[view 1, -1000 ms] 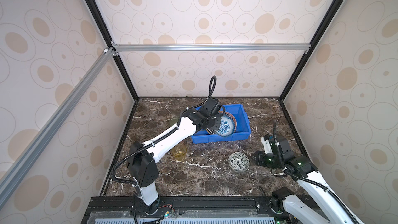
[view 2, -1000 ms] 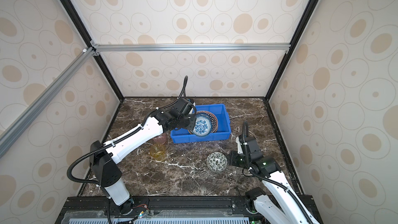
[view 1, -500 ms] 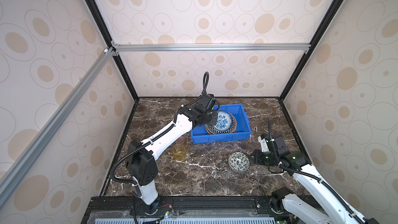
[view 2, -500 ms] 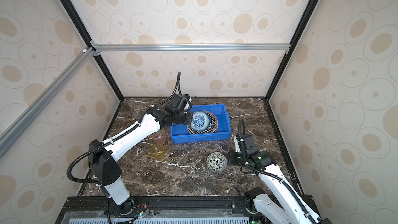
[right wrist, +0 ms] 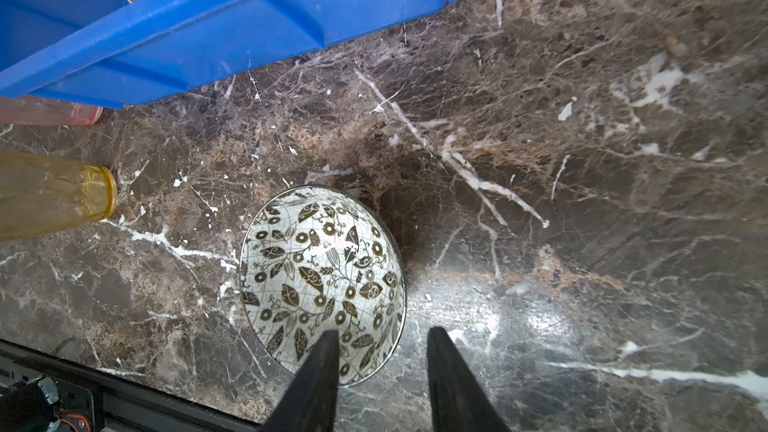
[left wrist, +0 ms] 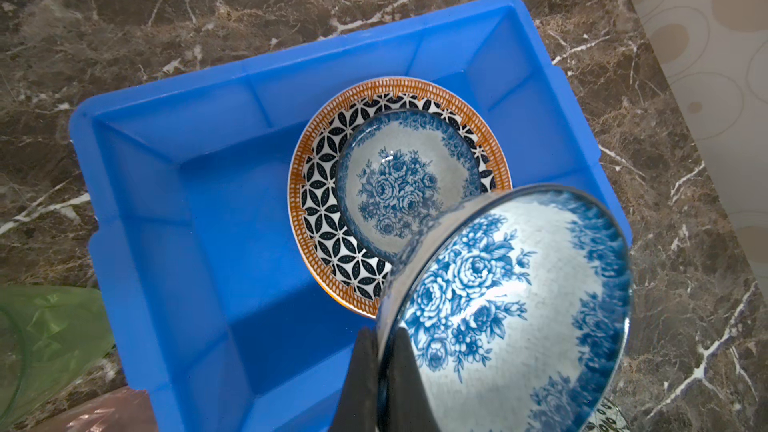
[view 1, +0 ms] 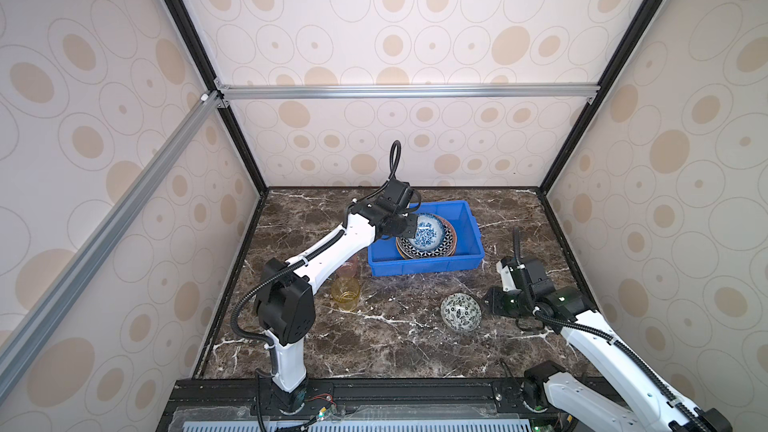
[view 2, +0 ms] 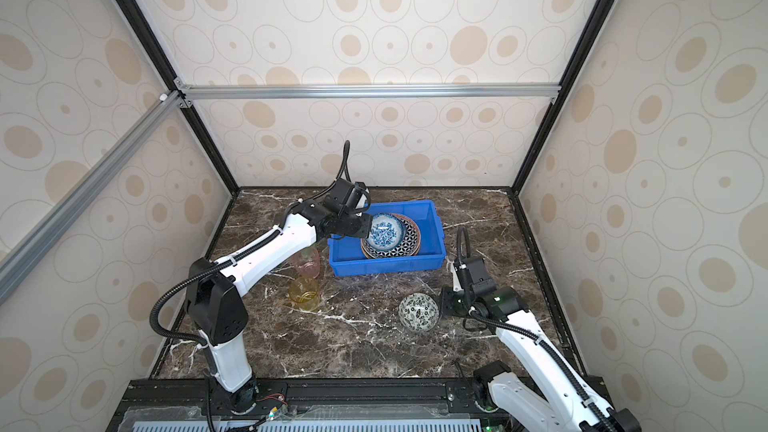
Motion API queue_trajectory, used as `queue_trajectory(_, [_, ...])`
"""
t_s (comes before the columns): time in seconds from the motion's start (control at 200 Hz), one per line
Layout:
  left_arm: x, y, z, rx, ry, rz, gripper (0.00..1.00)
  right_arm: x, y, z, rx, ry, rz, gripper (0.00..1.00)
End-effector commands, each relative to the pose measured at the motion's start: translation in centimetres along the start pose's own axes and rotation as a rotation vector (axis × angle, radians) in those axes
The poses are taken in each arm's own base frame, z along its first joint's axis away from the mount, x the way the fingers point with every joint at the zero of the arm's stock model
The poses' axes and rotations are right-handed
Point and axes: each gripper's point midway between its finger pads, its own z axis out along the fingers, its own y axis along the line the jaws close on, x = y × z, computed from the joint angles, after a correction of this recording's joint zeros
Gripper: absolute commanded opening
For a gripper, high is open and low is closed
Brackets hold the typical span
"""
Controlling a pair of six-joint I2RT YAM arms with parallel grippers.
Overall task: Place the mixed dishes into the plastic bin
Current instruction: 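Carry the blue floral bowl over the plates in the bin with the left gripper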
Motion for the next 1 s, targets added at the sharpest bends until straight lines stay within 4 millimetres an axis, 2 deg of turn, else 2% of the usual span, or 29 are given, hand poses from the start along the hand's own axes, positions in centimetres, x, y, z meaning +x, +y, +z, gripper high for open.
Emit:
queue_trajectory(0.0, [-3.9,-0.7,-1.3,0.05,-0.107,-0.019,0.0,-0.9,0.3,-0.1,0.002,-0.018,-0.017,0.38])
queue_trajectory(0.735, [-5.3,0.4,2.6,0.049,-0.071,-0.053,0.0,-1.2,0.1,0.5,0.025,-0.003,-0.028,0.38])
queue_trajectory(0.996, [-5.1,0.9,4.0,0.046,-0.043,-0.064,0.0,-1.1,0.1,0.9,0.028,0.005,-0.031,0.38])
